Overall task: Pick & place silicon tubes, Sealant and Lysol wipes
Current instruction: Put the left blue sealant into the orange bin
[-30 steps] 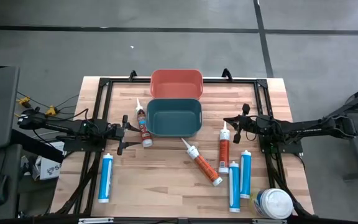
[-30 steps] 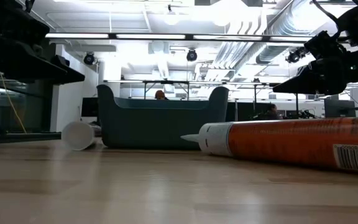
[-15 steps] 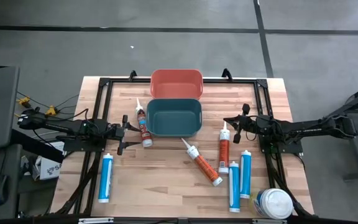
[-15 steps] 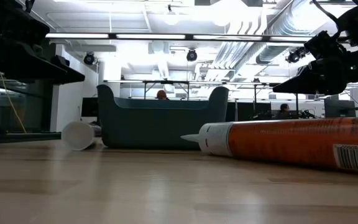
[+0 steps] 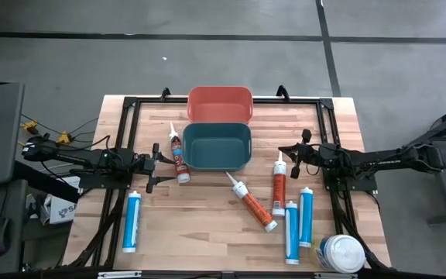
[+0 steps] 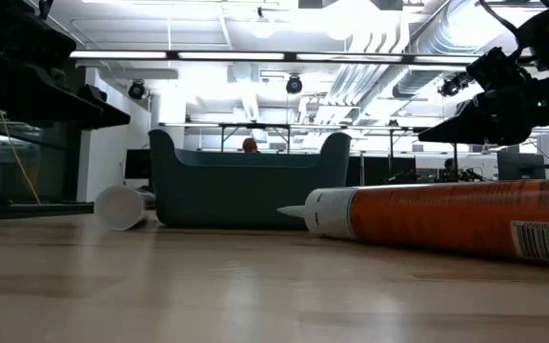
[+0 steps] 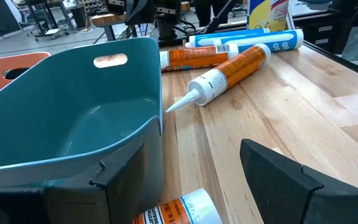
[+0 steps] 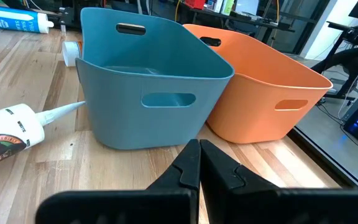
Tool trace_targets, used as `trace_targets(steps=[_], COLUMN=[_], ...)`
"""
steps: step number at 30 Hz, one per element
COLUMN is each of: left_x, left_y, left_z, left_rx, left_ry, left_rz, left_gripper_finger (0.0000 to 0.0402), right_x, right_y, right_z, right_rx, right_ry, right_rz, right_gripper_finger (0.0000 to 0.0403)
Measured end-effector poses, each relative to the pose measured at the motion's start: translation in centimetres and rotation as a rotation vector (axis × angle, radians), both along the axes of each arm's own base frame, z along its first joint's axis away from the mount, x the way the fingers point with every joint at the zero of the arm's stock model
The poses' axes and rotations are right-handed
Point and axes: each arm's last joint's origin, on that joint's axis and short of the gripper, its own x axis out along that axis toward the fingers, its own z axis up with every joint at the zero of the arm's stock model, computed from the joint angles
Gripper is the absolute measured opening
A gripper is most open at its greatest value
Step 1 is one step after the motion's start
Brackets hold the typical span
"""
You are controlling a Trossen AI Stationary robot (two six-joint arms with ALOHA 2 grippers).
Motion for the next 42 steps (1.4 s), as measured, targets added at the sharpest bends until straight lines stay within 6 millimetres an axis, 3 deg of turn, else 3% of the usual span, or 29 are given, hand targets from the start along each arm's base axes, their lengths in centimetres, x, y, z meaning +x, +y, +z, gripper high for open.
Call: trace_targets(steps=[26, 42], left_x=[-0.07, -0.05], left_y=[0.09, 0.18], left_z=[-0.34, -0.24], left_rx=[0.008, -0.16], left_ry=[0.035, 0.027], left_rz=[0.026, 0.095], left_gripper_finger=[0.0253, 0.0253], right_x=[0.0, 0.0], right_y=[0.0, 0.0], right_z=[0.0, 0.0], right_rx=[0.0, 0.0], right_ry=[0.0, 0.0], right_rz=[0.0, 0.0], right_gripper_finger=[0.0, 0.0])
